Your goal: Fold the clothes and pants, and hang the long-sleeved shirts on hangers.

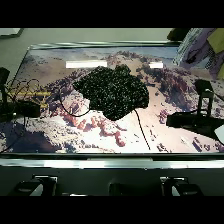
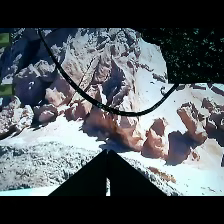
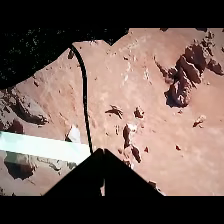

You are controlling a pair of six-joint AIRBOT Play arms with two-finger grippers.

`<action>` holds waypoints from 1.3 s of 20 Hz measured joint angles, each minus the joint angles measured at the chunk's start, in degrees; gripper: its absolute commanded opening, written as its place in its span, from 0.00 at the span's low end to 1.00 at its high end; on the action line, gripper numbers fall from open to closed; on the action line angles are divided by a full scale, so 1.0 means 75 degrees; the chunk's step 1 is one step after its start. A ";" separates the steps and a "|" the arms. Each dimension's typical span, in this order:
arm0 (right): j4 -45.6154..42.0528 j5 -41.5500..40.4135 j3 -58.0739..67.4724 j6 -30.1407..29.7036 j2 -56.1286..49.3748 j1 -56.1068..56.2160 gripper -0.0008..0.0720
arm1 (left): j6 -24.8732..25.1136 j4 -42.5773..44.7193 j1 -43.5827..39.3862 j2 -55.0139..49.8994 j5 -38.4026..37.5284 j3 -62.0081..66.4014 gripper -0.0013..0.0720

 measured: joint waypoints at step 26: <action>0.0009 -0.0166 0.0000 0.0032 0.0000 0.0000 0.16 | 0.0000 -0.0003 0.0003 0.0000 0.0017 0.0000 1.00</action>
